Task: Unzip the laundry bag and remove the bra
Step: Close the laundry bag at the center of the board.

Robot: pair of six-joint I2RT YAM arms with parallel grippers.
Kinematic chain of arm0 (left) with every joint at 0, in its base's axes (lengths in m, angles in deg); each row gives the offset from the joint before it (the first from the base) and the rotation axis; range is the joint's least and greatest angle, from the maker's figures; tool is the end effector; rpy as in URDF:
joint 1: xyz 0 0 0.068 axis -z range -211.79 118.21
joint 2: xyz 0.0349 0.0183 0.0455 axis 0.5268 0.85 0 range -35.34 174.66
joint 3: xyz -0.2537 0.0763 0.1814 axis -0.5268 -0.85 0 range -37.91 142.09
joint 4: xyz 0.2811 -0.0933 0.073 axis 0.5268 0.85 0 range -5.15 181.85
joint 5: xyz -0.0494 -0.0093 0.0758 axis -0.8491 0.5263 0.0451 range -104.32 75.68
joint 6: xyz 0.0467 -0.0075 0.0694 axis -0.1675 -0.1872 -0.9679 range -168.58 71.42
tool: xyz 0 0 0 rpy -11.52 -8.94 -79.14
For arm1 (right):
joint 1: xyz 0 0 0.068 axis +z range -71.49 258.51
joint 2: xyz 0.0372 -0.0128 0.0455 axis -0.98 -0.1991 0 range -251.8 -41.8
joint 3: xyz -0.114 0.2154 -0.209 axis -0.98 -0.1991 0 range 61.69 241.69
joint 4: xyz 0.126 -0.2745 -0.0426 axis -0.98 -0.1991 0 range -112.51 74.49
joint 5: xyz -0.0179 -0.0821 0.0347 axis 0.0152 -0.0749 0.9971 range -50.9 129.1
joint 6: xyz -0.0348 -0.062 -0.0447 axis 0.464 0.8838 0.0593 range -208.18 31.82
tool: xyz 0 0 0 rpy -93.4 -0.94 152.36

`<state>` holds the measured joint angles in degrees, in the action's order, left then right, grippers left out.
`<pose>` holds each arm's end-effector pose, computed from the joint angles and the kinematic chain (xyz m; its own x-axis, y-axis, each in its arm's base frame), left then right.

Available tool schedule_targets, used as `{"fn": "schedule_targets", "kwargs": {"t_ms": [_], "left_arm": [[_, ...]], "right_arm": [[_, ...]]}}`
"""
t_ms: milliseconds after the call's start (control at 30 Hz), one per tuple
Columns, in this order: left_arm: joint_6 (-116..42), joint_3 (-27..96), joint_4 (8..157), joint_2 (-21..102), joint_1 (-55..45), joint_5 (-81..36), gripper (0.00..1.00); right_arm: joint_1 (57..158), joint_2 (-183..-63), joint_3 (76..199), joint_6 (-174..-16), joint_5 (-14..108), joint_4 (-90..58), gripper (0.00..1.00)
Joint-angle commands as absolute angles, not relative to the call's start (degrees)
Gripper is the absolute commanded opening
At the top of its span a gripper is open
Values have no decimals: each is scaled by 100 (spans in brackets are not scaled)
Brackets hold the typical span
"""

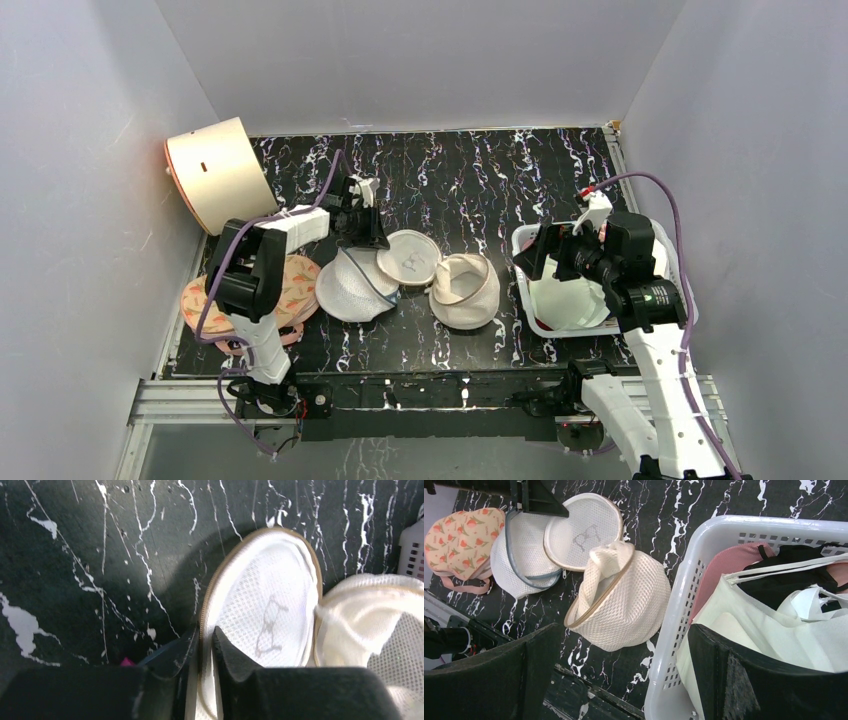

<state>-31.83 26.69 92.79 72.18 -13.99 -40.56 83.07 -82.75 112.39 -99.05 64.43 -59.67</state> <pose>0.4250 -0.1706 0.1497 -0.8628 0.0055 -0.5055 0.3042 0.8044 -0.5103 0.1727 0.0453 0.3480 -0.6331 0.1207 -0.7646 -0.3097 0.8658 0.3931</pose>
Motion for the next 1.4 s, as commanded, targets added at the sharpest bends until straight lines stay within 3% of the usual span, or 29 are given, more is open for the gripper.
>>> {"fn": "schedule_targets", "kwargs": {"t_ms": [0,167,567,733,1000,1200,1367], "left_arm": [[-3113,2473,9086,6426,-1391,-4218,9],[-2976,2493,9309,5615,-1356,-4014,0],[-3878,3979,11711,4577,-839,-1635,0],[-4166,4886,12353,4623,102,-192,0],[-4512,6466,13120,5171,1098,846,0],[-4889,6710,13276,5425,2220,2468,0],[-5251,6228,13097,5653,2338,3204,0]], "right_arm": [[8343,-8220,11205,-9903,6397,-5534,98],[8342,-8221,11199,-9915,6380,-5532,98],[8346,-8199,11196,-9916,6396,-5519,98],[8344,-8170,11187,-9915,6395,-5507,98],[8344,-8171,11187,-9921,6374,-5516,98],[8350,-8187,11187,-9920,6354,-5520,98],[8355,-8214,11183,-9925,6369,-5523,98]]}}
